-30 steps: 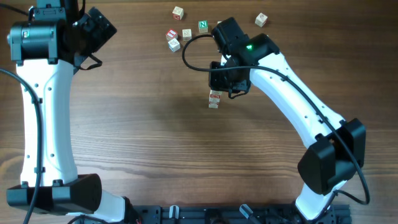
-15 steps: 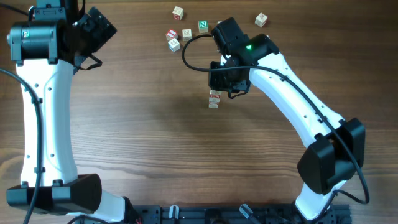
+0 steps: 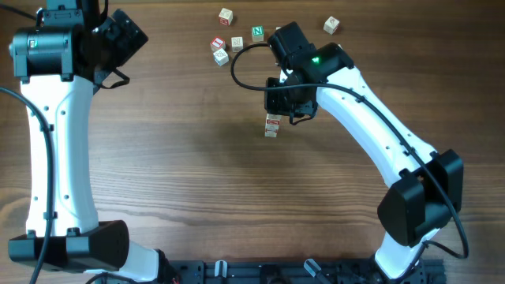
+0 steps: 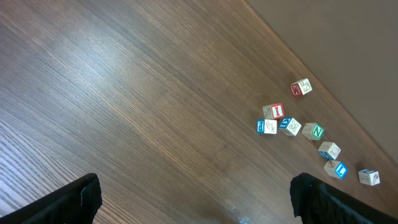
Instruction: Form a tower
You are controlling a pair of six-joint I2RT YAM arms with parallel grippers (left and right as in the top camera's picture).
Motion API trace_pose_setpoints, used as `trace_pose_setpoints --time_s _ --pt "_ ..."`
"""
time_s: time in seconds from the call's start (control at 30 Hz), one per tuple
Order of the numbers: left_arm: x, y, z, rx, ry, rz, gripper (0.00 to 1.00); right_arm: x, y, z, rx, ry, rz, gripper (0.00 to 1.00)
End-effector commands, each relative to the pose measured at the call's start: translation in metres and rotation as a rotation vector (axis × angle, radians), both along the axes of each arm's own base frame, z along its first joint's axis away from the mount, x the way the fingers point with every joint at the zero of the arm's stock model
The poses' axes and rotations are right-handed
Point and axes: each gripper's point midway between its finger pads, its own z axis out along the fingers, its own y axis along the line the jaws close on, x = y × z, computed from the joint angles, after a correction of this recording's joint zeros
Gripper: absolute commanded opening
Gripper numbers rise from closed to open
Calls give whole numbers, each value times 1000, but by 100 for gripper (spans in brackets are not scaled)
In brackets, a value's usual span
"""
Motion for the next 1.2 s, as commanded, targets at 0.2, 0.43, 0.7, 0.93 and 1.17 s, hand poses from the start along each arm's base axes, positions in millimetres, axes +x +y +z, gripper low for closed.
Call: trace_pose_setpoints --time_s 0.2,0.43,0.7,0.93,1.17 --pt "0 4 1 12 -3 3 100 -2 0 -10 -7 27 7 30" --pt "0 4 1 12 -4 3 100 -3 0 -11 -9 30 7 33" --pt "0 4 1 12 -3 3 100 -3 0 -11 -8 29 7 51" --pt "0 4 1 12 -3 3 100 0 -1 -12 -26 15 13 83" --pt "0 4 1 12 -4 3 100 9 11 -8 -70 -70 19 92"
